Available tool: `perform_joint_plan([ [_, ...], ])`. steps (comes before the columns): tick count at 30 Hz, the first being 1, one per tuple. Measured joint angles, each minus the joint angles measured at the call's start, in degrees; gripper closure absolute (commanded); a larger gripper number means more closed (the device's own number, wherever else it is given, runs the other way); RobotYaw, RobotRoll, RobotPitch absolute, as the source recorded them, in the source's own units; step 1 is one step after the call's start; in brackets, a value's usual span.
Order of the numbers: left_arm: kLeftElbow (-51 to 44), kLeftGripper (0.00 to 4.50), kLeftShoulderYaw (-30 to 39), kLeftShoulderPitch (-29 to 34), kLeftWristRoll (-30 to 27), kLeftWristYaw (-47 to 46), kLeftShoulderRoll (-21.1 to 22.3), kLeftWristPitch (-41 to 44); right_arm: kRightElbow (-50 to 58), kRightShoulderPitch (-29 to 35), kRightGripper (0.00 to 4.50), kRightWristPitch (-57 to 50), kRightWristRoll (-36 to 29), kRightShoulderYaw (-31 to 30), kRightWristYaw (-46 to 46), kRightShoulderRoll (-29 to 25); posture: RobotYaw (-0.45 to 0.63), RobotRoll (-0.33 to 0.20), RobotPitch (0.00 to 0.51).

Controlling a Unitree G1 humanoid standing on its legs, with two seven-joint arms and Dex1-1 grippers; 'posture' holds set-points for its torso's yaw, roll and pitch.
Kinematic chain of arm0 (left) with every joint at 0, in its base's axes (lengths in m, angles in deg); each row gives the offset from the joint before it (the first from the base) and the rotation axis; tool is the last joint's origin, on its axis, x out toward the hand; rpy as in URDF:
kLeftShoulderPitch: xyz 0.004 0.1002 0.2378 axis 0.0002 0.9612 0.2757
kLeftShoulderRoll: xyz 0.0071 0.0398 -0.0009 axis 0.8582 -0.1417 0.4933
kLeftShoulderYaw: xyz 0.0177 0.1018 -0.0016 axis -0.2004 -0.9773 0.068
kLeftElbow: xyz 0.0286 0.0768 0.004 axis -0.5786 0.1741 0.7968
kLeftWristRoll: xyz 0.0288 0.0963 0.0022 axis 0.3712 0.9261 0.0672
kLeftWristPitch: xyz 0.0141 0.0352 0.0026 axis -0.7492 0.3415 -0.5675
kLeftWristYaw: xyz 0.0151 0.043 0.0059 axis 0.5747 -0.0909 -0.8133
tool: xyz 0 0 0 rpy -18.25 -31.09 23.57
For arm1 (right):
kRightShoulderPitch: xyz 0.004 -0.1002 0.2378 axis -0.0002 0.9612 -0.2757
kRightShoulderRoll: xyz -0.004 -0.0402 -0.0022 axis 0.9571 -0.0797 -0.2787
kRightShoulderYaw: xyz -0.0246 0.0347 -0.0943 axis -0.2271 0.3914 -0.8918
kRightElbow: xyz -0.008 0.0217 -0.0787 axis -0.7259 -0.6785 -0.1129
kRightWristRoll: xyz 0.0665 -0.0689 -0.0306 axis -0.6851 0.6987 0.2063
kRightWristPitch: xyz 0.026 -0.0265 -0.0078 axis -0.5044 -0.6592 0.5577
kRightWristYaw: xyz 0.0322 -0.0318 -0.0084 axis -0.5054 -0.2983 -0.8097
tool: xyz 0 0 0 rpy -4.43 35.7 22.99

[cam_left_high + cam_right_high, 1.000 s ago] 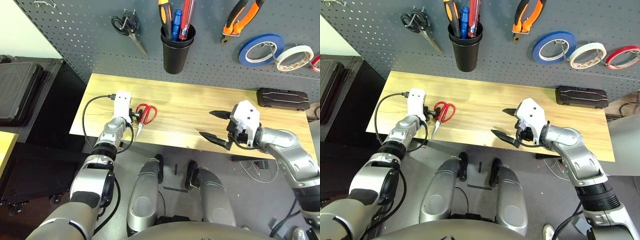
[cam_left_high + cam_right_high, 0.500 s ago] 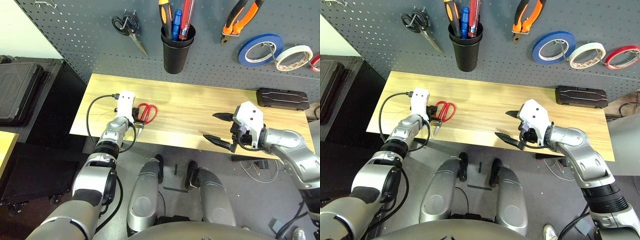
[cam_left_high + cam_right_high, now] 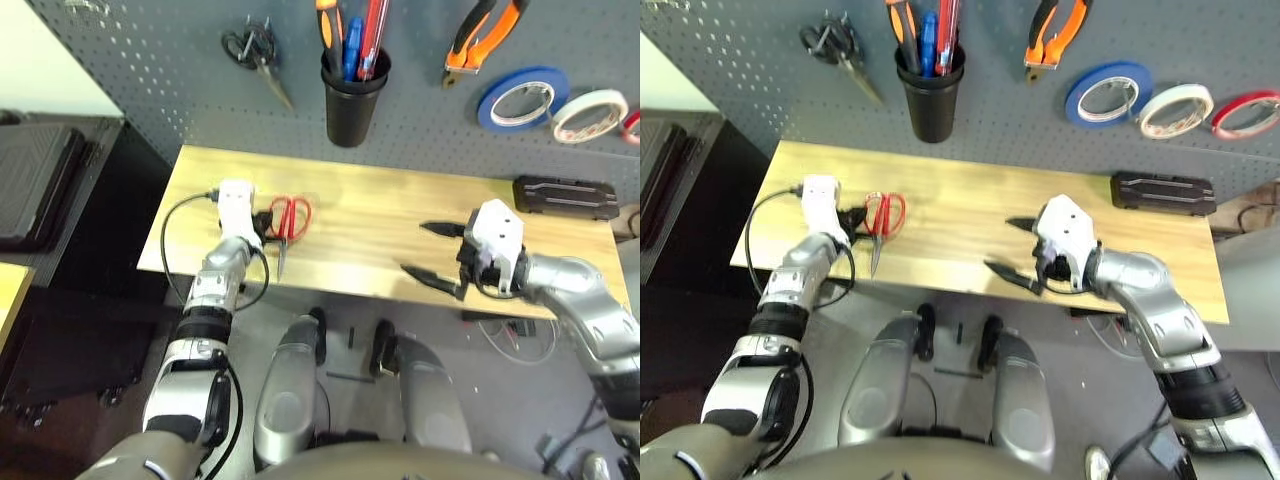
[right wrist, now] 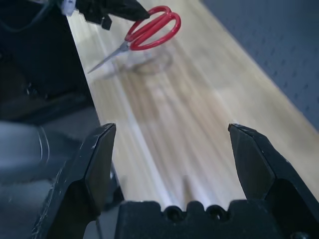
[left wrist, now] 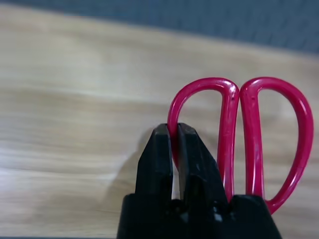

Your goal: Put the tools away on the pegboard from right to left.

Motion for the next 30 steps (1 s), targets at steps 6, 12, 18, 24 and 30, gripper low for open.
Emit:
perform_joint_plan([
  [6, -16.42, 4.48, 3.37, 4.80, -5.33, 0.46, -0.17, -0.46, -4.49, -1.49, 0.00, 8.55, -2.94, 0.70, -1.40, 4.99, 0.25, 0.000, 0.299],
  [12, -26.25, 4.48, 5.95, 5.91, -9.07, -1.10, -0.47, -0.51, -8.02, -3.47, 0.00, 14.82, -6.43, 2.49, -2.83, 8.87, 0.28, 0.000, 0.283],
  [18, -31.72, 4.48, 7.57, 4.83, -11.70, -3.87, -0.55, 0.52, -11.52, -5.75, 0.00, 22.89, -9.73, 4.50, -4.65, 13.91, 0.29, 0.000, 0.274],
  [24, -34.10, 4.48, 9.52, 0.01, -14.43, -6.25, 1.35, 2.42, -13.98, -7.46, 0.00, 25.77, -10.08, 4.58, -5.06, 15.56, 0.30, 0.000, 0.271],
  [30, -34.48, 4.48, 9.59, -5.11, -16.04, -7.23, 2.84, 4.66, -15.32, -7.63, 0.00, 27.94, -9.90, 4.41, -4.79, 17.36, 0.29, 0.000, 0.265],
])
